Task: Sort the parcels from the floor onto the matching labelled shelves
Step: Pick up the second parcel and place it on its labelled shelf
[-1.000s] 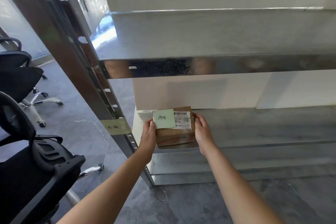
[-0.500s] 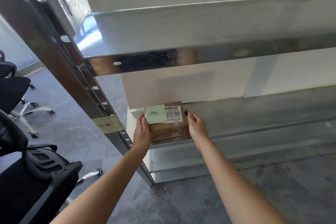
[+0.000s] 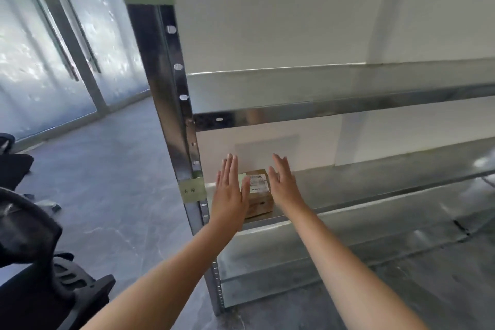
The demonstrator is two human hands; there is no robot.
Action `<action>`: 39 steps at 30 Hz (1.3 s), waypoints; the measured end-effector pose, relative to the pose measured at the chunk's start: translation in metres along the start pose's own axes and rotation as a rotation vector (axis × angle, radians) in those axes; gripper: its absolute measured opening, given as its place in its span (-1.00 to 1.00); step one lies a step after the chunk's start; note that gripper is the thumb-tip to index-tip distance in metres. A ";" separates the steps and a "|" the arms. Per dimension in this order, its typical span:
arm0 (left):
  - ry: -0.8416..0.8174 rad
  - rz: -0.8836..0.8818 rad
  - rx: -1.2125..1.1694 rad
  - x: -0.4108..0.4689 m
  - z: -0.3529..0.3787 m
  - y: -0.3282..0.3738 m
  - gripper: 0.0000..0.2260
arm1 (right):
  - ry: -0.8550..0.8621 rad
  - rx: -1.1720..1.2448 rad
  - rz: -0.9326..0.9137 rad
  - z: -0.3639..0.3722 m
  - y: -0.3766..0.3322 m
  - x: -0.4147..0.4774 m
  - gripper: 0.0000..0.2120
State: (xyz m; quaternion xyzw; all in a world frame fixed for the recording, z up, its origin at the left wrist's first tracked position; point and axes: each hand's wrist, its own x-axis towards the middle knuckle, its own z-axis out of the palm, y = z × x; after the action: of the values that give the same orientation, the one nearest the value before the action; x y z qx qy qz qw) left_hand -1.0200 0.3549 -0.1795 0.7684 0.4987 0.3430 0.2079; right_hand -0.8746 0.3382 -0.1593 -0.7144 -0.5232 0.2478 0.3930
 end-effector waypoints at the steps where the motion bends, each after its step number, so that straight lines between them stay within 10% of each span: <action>1: 0.008 0.045 0.042 0.000 -0.008 0.004 -0.46 | 0.024 -0.060 -0.040 -0.003 -0.008 -0.002 -0.52; 15: -0.028 0.402 0.241 -0.039 -0.028 0.080 -0.32 | 0.271 -0.156 -0.009 -0.061 -0.023 -0.101 -0.44; 39: -0.306 0.956 -0.021 -0.111 0.166 0.360 -0.26 | 0.811 -0.380 0.398 -0.355 0.135 -0.271 -0.46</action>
State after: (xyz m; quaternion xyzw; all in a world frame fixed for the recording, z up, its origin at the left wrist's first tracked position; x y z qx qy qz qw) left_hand -0.7027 0.1076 -0.0896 0.9503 0.0511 0.2882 0.1062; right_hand -0.6180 -0.0438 -0.0842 -0.8986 -0.2172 -0.0801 0.3728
